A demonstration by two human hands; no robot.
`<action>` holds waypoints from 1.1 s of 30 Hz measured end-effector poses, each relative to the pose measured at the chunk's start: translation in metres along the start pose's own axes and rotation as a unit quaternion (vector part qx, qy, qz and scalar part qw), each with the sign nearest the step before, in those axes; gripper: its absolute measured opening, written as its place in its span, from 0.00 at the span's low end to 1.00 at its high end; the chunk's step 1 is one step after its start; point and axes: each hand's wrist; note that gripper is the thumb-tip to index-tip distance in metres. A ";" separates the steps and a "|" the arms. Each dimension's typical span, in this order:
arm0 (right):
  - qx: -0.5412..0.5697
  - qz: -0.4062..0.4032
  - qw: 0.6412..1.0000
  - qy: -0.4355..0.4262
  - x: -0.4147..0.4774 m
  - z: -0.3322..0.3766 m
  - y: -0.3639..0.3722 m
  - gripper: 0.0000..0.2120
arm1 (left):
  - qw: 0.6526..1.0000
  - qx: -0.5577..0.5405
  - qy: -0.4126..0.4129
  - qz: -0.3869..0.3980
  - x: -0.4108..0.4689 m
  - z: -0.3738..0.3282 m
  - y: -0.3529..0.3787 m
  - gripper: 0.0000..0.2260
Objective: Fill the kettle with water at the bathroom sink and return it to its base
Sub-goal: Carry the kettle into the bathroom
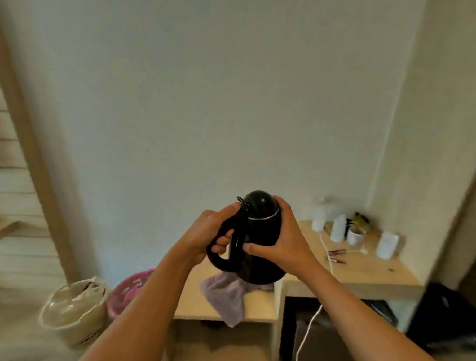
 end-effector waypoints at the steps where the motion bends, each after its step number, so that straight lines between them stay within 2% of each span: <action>1: -0.016 -0.031 0.999 0.017 -0.007 -0.008 -0.021 0.48 | 0.999 0.007 0.002 0.032 0.017 -0.003 0.020 0.26; 6: -0.101 -0.164 0.976 0.099 -0.060 -0.026 -0.110 0.50 | 0.979 0.027 0.038 0.199 0.072 -0.015 0.123 0.26; 9: -0.145 -0.229 0.949 0.163 -0.102 -0.019 -0.150 0.56 | 0.952 0.026 0.061 0.298 0.081 -0.022 0.181 0.27; 13: -0.213 -0.320 0.899 0.208 -0.167 0.014 -0.183 0.55 | 0.905 -0.002 0.078 0.418 0.061 -0.036 0.247 0.26; 16: -0.264 -0.385 0.853 0.235 -0.219 0.052 -0.198 0.54 | 0.865 -0.002 0.096 0.493 0.024 -0.049 0.290 0.26; 23: -0.344 -0.471 0.765 0.272 -0.313 0.157 -0.205 0.53 | 0.781 -0.021 0.121 0.613 -0.073 -0.087 0.355 0.27; 33: -0.408 -0.581 0.630 0.315 -0.464 0.340 -0.121 0.51 | 0.622 -0.052 0.160 0.765 -0.290 -0.120 0.375 0.27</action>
Point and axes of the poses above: each hand's wrist, its own x-axis towards the middle knuckle, its own y-axis out of the palm, z = x × y, and after that the axes turned 3 degrees about z, right-handed
